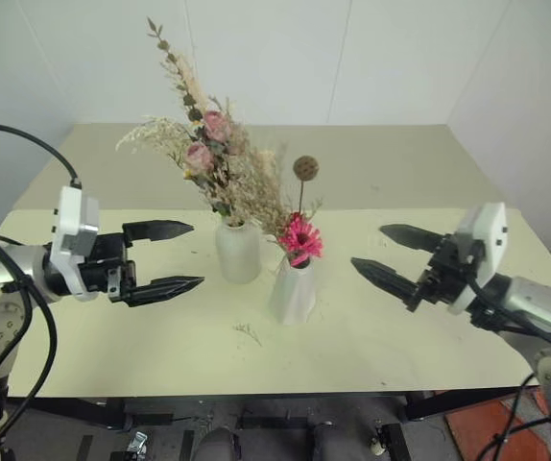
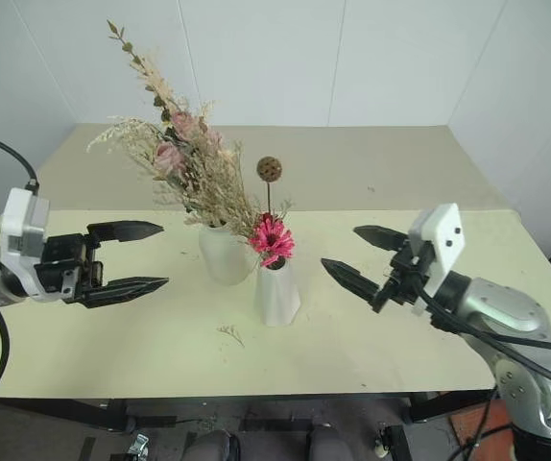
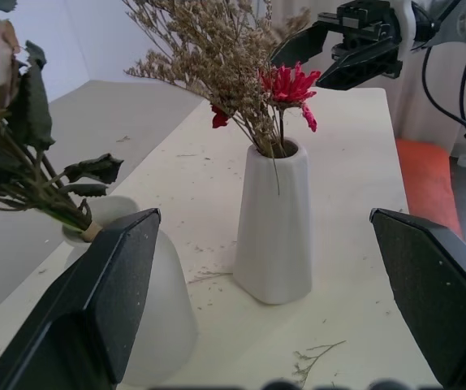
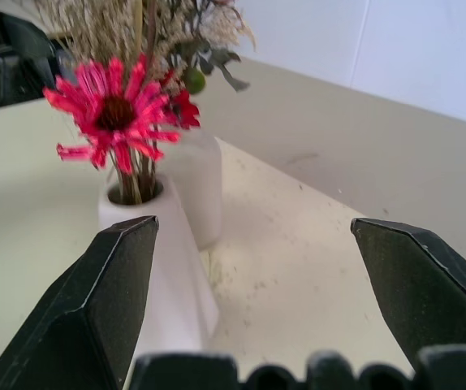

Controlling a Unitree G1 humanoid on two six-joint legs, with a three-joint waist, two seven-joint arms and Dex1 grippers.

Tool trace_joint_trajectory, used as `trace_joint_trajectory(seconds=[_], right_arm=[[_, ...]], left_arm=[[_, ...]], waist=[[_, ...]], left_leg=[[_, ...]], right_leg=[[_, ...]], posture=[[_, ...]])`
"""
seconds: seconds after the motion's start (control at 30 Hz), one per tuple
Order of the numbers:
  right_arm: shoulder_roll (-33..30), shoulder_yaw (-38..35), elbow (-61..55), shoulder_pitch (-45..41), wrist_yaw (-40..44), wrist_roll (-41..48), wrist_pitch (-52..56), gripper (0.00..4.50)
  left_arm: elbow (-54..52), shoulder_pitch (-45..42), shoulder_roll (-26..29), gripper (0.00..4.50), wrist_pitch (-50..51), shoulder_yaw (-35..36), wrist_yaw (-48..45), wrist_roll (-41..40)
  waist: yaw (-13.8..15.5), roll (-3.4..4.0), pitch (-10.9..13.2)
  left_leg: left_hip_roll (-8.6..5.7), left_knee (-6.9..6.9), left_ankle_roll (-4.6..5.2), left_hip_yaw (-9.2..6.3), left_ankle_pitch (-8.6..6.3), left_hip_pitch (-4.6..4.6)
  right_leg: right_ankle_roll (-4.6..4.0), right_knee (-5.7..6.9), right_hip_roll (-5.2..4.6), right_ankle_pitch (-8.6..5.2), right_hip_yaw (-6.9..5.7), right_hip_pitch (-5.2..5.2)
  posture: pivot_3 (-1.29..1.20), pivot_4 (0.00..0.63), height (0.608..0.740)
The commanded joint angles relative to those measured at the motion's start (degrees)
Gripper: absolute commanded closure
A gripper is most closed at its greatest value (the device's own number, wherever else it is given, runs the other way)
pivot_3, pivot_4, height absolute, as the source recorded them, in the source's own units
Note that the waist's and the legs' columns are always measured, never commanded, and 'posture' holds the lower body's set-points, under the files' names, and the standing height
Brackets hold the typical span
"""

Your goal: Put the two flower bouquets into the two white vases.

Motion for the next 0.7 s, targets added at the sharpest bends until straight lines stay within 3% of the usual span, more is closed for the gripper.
trace_joint_trajectory(seconds=[0.03, 0.33, 0.7], right_arm=[[-2.4, -4.5, 0.0, 1.8, 2.2, -0.2, -2.3, 0.01], [-7.3, -9.7, 4.0, 4.8, 5.5, -2.9, -4.2, 0.01], [-10.0, -10.5, 7.1, 3.8, 7.8, -4.6, -5.5, 0.01]], left_arm=[[-2.1, 0.8, 0.8, 0.0, 0.1, 2.9, 0.9, -1.1], [-3.9, 4.1, 0.6, 0.0, 0.2, 5.5, 2.7, -1.6], [-3.8, 3.3, -0.4, 0.0, -0.5, 4.1, 4.1, -1.1]], waist=[[0.1, 0.0, 0.0], [0.1, -0.01, 0.0], [0.1, -0.02, 0.0]], left_leg=[[0.0, 0.0, 0.0, 0.0, 0.0, 0.0], [0.0, 0.0, 0.0, 0.01, 0.0, 0.06], [-0.01, 0.01, 0.0, 0.01, 0.0, 0.09]], right_leg=[[0.0, 0.0, 0.0, 0.0, 0.0, 0.0], [0.0, 0.0, 0.0, 0.0, 0.01, 0.06], [0.0, 0.0, 0.0, 0.0, 0.02, 0.09]], posture=[[0.0, 0.15, 0.74], [0.0, 0.15, 0.74], [0.0, 0.15, 0.74]])
